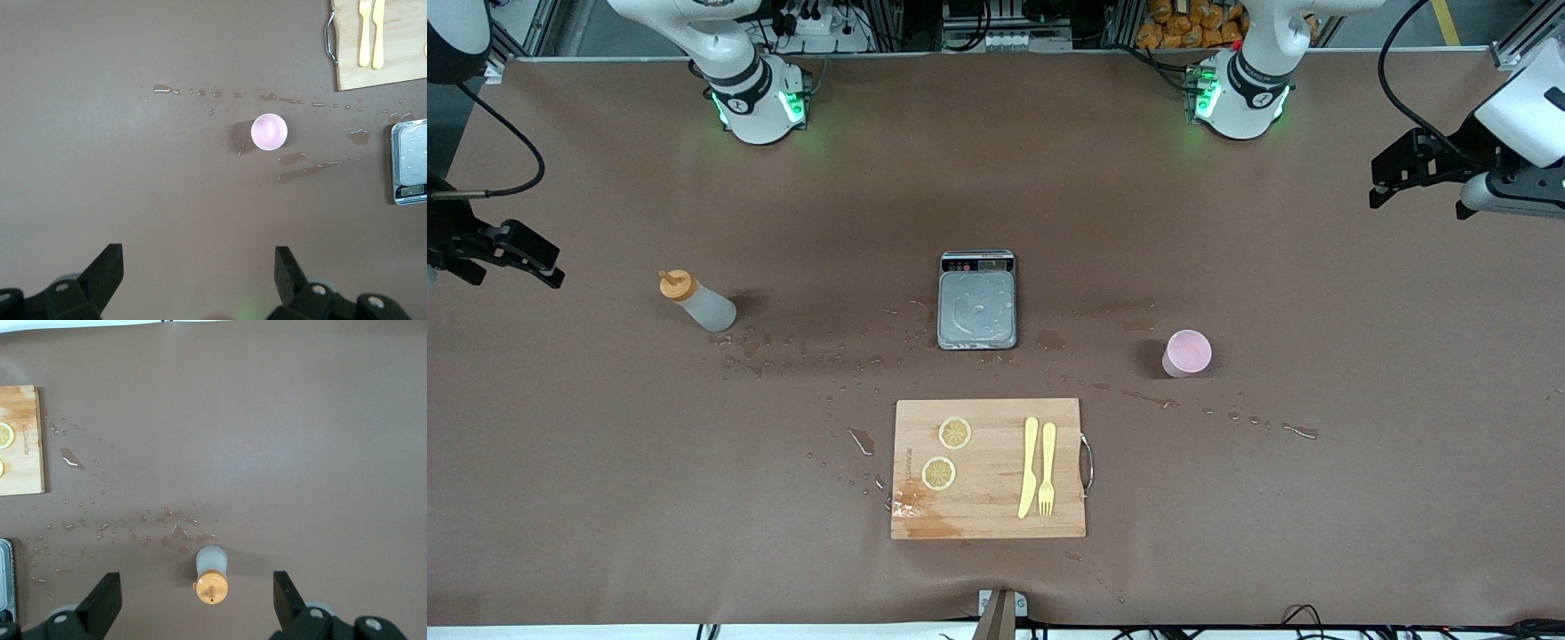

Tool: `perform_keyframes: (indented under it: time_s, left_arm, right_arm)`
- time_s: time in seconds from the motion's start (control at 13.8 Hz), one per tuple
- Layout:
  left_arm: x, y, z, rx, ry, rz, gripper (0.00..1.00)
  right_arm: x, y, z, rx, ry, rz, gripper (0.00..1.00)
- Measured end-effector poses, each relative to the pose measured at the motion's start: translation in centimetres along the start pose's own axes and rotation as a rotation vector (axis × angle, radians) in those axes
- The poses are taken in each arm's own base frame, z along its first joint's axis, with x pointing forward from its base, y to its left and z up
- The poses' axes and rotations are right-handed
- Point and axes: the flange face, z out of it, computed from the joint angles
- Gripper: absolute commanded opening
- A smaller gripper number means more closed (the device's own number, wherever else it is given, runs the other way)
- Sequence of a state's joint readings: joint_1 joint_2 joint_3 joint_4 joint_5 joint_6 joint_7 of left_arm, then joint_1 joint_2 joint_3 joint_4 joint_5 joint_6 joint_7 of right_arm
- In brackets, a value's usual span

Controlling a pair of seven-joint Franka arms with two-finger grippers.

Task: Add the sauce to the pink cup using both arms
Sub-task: 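Reach the left gripper toward the pink cup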

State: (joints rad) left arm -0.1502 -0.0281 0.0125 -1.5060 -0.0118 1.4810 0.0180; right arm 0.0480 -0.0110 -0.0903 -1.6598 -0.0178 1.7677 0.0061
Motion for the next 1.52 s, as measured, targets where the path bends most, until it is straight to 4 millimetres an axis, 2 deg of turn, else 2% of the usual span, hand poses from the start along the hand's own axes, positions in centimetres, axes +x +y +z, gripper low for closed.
perform_keyframes:
  time_s: [0.58, 0.94, 1.23, 1.37, 1.52]
  left_arm:
    - [0.0, -0.2, 0.1, 0.0, -0.003, 0.004, 1.0]
    - [0.4, -0.1, 1.7, -0.013, -0.036, 0.003, 1.0]
    - [0.7, 0.6, 4.5, -0.038, -0.089, 0.011, 1.0]
    - [1.4, 0.6, 6.8, -0.044, -0.107, 0.009, 1.0]
    - [2.0, 0.9, 10.0, -0.058, -0.122, 0.007, 1.0]
  right_arm:
    - [0.0, 0.2, 0.0, 0.0, -0.001, 0.004, 1.0]
    - [0.0, 0.4, 0.1, -0.001, -0.003, 0.007, 1.0]
    - [-0.1, 0.9, 0.5, -0.002, -0.025, 0.016, 1.0]
    - [0.0, 1.6, 0.8, -0.004, -0.031, 0.029, 1.0]
    - [-0.1, 1.8, 1.1, -0.002, -0.042, 0.034, 1.0]
